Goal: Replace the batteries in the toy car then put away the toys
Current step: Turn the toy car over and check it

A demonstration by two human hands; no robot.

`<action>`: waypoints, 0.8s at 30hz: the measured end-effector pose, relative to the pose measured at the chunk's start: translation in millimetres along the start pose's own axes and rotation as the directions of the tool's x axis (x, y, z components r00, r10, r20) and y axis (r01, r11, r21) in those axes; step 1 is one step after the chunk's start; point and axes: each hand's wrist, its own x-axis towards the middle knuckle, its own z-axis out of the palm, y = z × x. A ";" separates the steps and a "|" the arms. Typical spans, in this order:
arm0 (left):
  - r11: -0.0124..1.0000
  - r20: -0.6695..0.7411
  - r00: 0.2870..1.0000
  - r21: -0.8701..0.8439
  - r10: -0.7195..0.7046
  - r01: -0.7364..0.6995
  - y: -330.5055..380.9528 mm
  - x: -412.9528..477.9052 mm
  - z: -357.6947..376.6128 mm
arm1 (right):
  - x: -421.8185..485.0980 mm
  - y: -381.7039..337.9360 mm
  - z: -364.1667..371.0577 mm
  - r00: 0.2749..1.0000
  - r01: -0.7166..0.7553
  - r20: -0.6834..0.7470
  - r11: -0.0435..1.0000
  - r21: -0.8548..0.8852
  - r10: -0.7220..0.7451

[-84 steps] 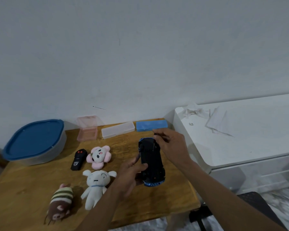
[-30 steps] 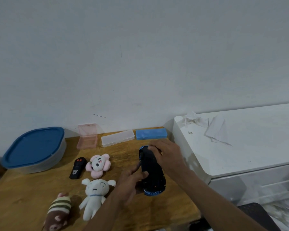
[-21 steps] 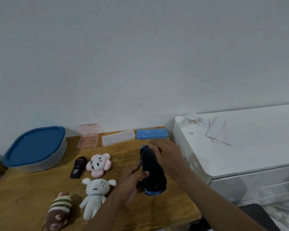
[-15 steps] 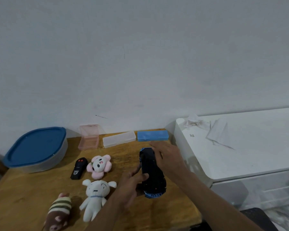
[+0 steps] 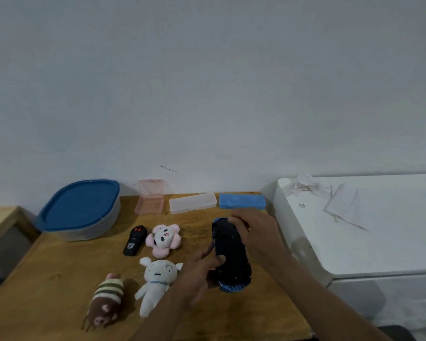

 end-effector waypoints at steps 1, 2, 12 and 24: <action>1.000 -0.008 1.000 -0.002 0.003 -0.003 0.0 -0.1 -1.5 | 0.8 -1.4 0.8 1.000 0.014 0.002 1.000 0.000 -0.014; 1.000 -0.015 1.000 -0.008 0.006 -0.006 0.2 -0.1 -3.1 | 0.6 -2.7 1.7 0.999 0.033 0.008 0.999 -0.004 -0.033; 1.000 -0.002 1.000 0.001 0.030 -0.030 -1.0 -1.0 -9.0 | 4.5 -9.3 1.8 0.999 0.049 0.007 0.998 0.031 -0.049; 0.999 0.006 0.999 -0.001 0.036 -0.036 3.1 -6.9 -5.7 | 0.6 -9.2 0.2 1.000 0.009 -0.029 1.000 0.011 -0.009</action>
